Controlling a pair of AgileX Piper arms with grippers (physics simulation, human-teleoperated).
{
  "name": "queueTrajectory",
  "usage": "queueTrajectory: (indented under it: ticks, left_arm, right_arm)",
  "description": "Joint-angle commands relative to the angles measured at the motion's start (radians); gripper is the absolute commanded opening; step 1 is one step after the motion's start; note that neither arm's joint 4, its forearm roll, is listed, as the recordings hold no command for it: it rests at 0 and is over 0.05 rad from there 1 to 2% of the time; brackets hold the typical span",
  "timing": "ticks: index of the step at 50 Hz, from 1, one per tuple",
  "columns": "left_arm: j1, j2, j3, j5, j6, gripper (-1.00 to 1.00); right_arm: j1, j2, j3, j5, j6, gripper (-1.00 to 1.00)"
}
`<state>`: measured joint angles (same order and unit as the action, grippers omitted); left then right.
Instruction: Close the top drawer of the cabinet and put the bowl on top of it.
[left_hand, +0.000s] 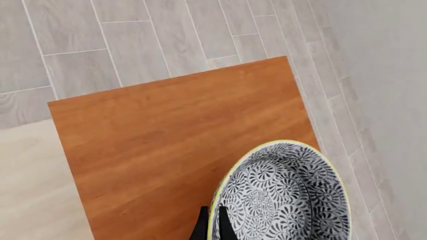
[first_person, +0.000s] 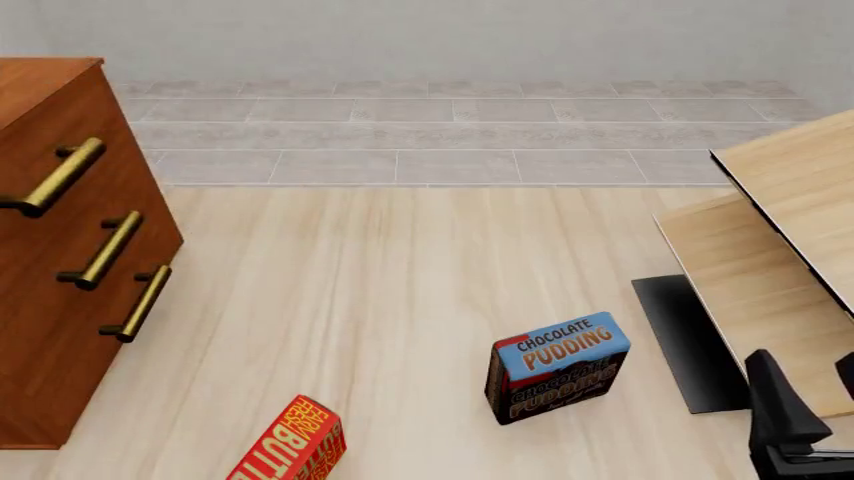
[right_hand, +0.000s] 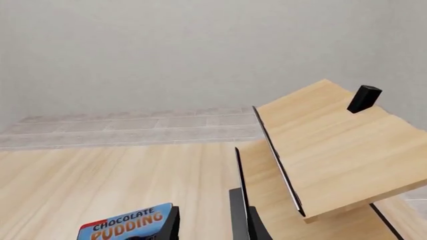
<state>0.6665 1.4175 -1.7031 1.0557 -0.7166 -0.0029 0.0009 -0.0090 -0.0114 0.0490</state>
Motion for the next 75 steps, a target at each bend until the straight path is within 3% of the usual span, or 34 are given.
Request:
queueTrajectory:
  ticks: [1, 35, 42, 43, 53, 75]
  left_arm:
    - [0.001, 0.003, 0.013, -0.013, 0.003, -1.0]
    - [0.027, 0.014, -0.001, -0.025, 0.036, -1.0]
    - [0.007, -0.005, 0.009, -0.042, 0.01, -1.0]
    - [0.0, -0.011, 0.01, -0.048, 0.004, 1.0]
    - [-0.022, -0.022, 0.023, -0.064, -0.005, 1.0]
    - [0.002, -0.027, -0.042, -0.03, 0.012, 1.0]
  right_arm:
    - [0.001, 0.0, 0.0, 0.001, 0.001, 1.0]
    - [0.001, 0.0, 0.001, -0.001, 0.005, 1.0]
    - [0.003, 0.0, -0.001, 0.0, 0.005, 1.0]
    - [0.002, 0.0, -0.003, 0.002, 0.005, 1.0]
    - [0.003, 0.0, 0.001, -0.002, 0.005, 1.0]
    - [0.002, 0.0, 0.001, -0.004, 0.007, 1.0]
